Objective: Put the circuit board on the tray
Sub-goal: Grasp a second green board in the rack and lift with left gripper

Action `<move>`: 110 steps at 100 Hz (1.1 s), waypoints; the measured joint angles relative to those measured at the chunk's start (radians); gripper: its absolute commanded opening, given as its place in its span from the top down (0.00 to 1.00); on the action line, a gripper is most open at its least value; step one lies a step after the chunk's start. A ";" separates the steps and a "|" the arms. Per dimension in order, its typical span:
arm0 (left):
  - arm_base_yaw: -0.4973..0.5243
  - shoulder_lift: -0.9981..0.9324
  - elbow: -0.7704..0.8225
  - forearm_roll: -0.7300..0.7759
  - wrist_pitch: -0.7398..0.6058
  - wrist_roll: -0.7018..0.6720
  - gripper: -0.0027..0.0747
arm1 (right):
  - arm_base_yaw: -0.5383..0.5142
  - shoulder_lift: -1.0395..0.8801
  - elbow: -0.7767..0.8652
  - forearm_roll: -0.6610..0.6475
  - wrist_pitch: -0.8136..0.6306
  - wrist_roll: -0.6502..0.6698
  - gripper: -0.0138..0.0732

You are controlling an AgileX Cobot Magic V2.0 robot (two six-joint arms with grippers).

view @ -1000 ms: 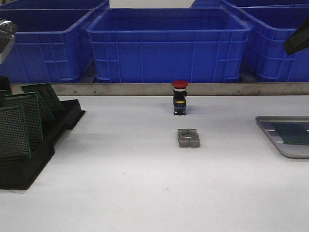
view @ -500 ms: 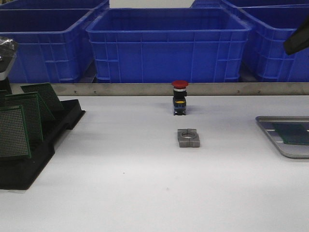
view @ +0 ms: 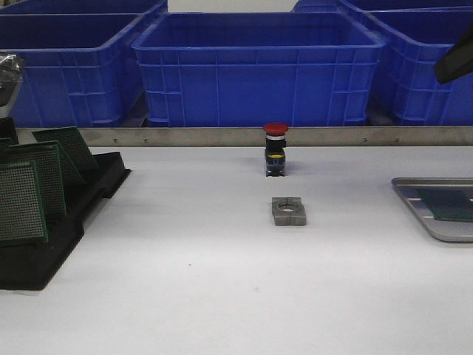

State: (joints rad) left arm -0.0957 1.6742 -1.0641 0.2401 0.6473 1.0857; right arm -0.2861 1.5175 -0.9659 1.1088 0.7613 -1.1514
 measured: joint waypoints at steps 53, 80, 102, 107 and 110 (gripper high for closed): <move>0.000 -0.081 -0.002 0.002 0.068 0.002 0.99 | 0.000 0.000 0.000 0.000 -0.010 0.000 0.20; -0.004 -0.223 -0.002 -0.031 0.113 0.001 0.99 | 0.000 0.000 0.000 0.000 -0.005 0.000 0.20; -0.037 -0.354 -0.002 -0.180 0.115 0.001 0.99 | 0.000 0.000 0.000 0.000 0.033 -0.002 0.20; -0.050 -0.375 -0.002 -0.215 0.115 0.010 0.99 | 0.000 0.000 0.000 0.000 0.046 -0.002 0.20; -0.061 -0.385 -0.002 -0.240 0.115 0.016 0.99 | 0.000 0.000 0.000 0.000 0.054 -0.002 0.20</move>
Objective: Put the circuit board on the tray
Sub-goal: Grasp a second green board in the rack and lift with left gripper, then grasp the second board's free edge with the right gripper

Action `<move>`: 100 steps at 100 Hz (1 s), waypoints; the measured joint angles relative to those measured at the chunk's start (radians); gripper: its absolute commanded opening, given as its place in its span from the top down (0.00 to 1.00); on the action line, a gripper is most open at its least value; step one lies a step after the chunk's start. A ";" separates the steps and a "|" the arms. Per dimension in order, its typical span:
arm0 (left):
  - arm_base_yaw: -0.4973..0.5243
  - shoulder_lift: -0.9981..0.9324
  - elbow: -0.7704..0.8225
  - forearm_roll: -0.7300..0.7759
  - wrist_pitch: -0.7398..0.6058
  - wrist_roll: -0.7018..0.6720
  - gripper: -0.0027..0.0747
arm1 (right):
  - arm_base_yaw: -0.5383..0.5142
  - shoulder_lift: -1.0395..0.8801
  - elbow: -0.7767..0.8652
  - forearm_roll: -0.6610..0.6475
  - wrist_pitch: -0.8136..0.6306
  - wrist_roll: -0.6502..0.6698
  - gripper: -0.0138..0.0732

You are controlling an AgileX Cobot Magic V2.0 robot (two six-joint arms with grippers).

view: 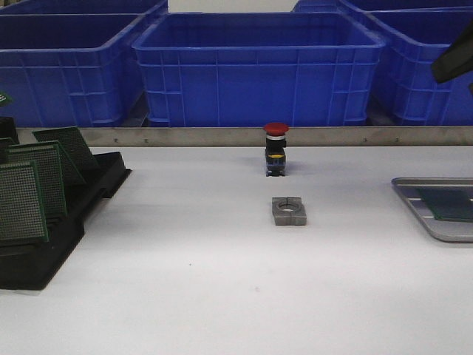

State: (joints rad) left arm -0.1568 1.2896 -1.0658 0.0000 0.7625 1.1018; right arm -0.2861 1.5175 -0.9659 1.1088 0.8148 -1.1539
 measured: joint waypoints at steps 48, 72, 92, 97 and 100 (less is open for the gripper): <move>-0.204 0.057 0.000 -0.460 0.000 0.113 0.99 | 0.224 0.000 0.000 0.030 0.042 -0.377 0.20; -0.287 0.162 0.000 -0.532 -0.010 0.172 0.99 | 0.426 0.000 0.000 0.031 0.037 -0.629 0.20; -0.331 0.191 0.000 -0.590 -0.014 0.223 0.99 | 0.541 0.011 0.000 0.031 -0.004 -0.684 0.20; -0.335 0.192 0.000 -0.610 -0.016 0.235 0.99 | 0.563 0.024 0.000 0.032 -0.009 -0.688 0.20; -0.337 0.192 0.000 -0.625 -0.018 0.247 0.99 | 0.574 0.030 0.000 0.032 -0.011 -0.690 0.20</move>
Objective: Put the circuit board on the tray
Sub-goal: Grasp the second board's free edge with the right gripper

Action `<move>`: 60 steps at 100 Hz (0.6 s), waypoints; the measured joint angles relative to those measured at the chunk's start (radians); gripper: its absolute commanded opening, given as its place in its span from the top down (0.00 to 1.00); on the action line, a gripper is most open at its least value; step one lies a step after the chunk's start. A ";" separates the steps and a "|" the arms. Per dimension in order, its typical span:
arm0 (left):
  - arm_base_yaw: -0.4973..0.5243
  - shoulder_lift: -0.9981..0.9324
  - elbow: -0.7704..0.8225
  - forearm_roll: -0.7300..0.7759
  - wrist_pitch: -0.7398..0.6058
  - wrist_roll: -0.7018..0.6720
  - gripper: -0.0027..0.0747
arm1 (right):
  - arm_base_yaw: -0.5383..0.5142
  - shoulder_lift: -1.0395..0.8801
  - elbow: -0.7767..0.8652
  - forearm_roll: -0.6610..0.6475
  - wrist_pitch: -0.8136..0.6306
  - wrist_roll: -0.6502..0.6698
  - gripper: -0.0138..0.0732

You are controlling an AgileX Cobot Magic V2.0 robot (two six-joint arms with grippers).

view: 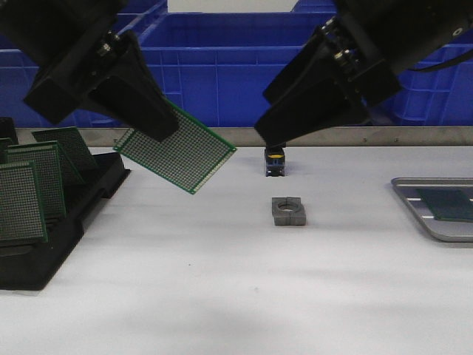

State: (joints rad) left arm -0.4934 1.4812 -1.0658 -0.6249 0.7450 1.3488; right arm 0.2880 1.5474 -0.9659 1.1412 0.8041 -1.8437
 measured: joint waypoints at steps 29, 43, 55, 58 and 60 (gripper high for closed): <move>-0.002 0.000 0.000 -0.048 -0.008 0.026 0.99 | 0.102 0.063 0.000 0.066 -0.043 -0.010 0.20; -0.002 0.000 0.000 -0.054 -0.008 0.027 0.99 | 0.116 0.069 0.000 0.144 -0.085 -0.039 0.26; -0.002 0.000 0.000 -0.058 -0.008 0.027 0.99 | 0.118 0.077 0.000 0.168 -0.107 -0.044 0.49; -0.002 0.000 0.000 -0.060 -0.008 0.027 0.99 | 0.118 0.077 0.000 0.170 -0.107 -0.044 0.55; -0.002 0.000 0.000 -0.062 -0.008 0.027 0.99 | 0.118 0.077 0.000 0.170 -0.107 -0.044 0.60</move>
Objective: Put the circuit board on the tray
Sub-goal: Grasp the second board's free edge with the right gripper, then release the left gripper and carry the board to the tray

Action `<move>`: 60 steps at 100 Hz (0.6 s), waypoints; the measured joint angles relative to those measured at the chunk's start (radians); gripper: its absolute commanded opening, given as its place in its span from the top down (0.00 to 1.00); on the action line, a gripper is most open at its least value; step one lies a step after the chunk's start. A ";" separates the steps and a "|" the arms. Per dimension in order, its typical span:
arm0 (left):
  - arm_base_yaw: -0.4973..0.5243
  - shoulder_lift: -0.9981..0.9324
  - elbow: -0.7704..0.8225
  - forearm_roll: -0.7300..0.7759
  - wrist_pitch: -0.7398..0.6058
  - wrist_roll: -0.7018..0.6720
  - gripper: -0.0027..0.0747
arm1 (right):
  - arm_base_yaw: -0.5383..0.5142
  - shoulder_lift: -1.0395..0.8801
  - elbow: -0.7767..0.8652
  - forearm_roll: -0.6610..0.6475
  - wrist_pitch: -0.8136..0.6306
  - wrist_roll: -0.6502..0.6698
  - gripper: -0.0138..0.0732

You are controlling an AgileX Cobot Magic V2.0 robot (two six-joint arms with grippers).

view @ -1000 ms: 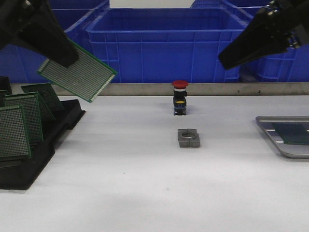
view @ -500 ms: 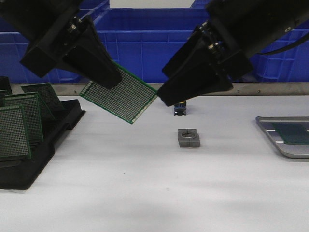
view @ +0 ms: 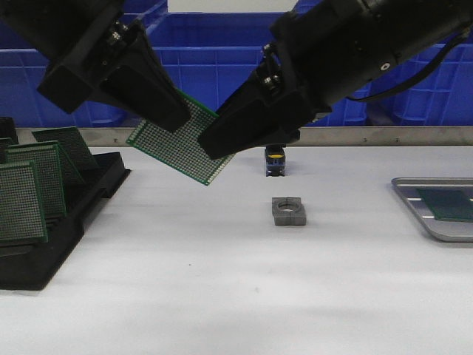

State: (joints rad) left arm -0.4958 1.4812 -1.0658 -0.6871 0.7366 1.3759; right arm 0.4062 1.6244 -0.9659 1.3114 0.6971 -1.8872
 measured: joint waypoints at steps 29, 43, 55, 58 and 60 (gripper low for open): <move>0.000 0.000 0.000 -0.014 -0.003 0.008 0.97 | 0.002 0.000 0.000 -0.022 0.034 -0.026 0.92; 0.000 0.000 0.000 -0.014 -0.017 0.008 0.66 | 0.004 0.000 0.000 -0.020 0.043 -0.026 0.92; 0.000 0.000 0.000 -0.016 -0.031 0.008 0.29 | 0.004 0.000 0.000 -0.003 0.030 -0.019 0.92; 0.000 0.000 0.000 -0.014 -0.045 0.008 0.24 | 0.004 0.000 0.000 -0.001 0.026 -0.018 0.92; 0.000 0.000 0.000 -0.012 -0.052 0.008 0.22 | 0.004 0.000 0.000 0.000 0.025 -0.016 0.92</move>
State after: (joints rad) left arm -0.4958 1.4812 -1.0658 -0.6990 0.6841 1.3843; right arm 0.4101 1.6244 -0.9659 1.3112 0.7224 -1.9036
